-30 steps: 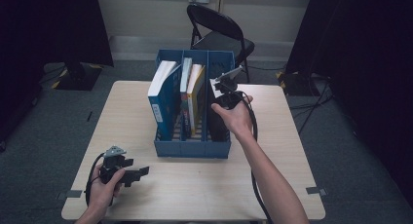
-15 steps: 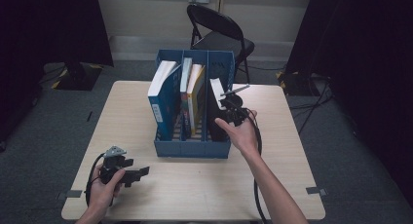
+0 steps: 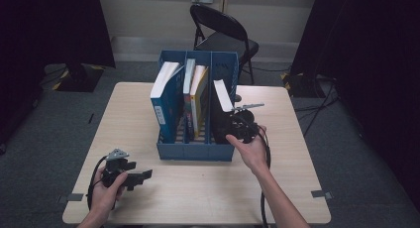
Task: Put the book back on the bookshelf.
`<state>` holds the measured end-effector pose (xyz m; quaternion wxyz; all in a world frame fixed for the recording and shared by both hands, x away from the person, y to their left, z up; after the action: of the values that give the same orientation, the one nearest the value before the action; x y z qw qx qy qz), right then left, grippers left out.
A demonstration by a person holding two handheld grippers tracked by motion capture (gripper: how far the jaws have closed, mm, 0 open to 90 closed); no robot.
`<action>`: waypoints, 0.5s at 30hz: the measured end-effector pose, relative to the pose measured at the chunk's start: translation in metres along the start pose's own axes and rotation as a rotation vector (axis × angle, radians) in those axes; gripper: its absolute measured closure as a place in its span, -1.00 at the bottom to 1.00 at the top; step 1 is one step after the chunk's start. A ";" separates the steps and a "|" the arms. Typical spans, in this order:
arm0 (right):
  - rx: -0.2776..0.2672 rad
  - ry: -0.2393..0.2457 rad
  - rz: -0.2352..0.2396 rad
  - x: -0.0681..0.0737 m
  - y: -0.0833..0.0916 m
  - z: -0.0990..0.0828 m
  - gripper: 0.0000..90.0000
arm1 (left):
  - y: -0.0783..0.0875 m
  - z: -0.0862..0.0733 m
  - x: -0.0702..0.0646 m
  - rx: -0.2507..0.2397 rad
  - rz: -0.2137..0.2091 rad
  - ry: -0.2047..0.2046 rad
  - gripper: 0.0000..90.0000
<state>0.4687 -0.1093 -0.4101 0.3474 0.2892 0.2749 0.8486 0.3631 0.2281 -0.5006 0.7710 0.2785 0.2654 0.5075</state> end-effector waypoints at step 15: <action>-0.017 0.097 -0.049 -0.003 -0.006 -0.015 0.30 | -0.002 0.000 -0.003 0.007 -0.003 -0.009 -0.55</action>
<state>0.4631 -0.1122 -0.4249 0.3566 0.2382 0.2911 0.8552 0.3635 0.2246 -0.5020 0.7721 0.2831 0.2642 0.5039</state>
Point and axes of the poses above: each handheld gripper's, and its own axes: y roughly backward along the jaws, z roughly out of its top, x roughly to its left, the point moved 5 cm from there along -y, roughly forward along the jaws, and after that the axes turned 12 degrees about z, right-handed, at the moved point
